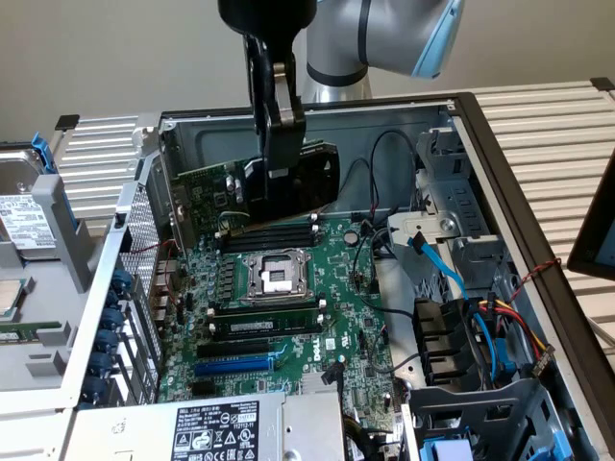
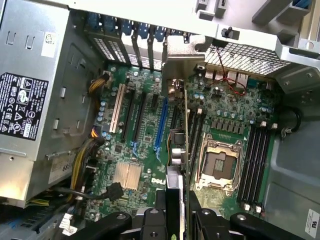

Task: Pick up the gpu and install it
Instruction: 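Insert the gpu into the slot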

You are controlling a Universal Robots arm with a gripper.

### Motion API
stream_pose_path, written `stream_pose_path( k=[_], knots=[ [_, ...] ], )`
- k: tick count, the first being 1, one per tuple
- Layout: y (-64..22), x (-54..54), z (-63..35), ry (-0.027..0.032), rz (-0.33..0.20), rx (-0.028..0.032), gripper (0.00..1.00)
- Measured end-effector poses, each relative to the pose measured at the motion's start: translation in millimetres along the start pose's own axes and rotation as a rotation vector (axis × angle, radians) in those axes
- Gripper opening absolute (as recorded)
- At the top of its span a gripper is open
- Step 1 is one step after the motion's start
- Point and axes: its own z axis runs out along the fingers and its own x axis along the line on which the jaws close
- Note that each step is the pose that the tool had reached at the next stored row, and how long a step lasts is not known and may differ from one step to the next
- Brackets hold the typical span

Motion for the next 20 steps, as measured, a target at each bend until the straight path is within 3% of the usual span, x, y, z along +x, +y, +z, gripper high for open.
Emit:
stream_pose_path(
  k=[2,5,7,20],
  knots=[
    [0.1,0.0,0.0,0.0003,0.0,-0.0002,0.27],
    [-0.2,-1.6,2.6,0.0092,0.001,-0.0016,0.27],
    [-0.2,-2.6,6.1,0.0108,0.003,-0.0018,0.27],
    [5.7,-5.8,29.4,0.01,0.096,-0.0008,0.27]
  ],
)
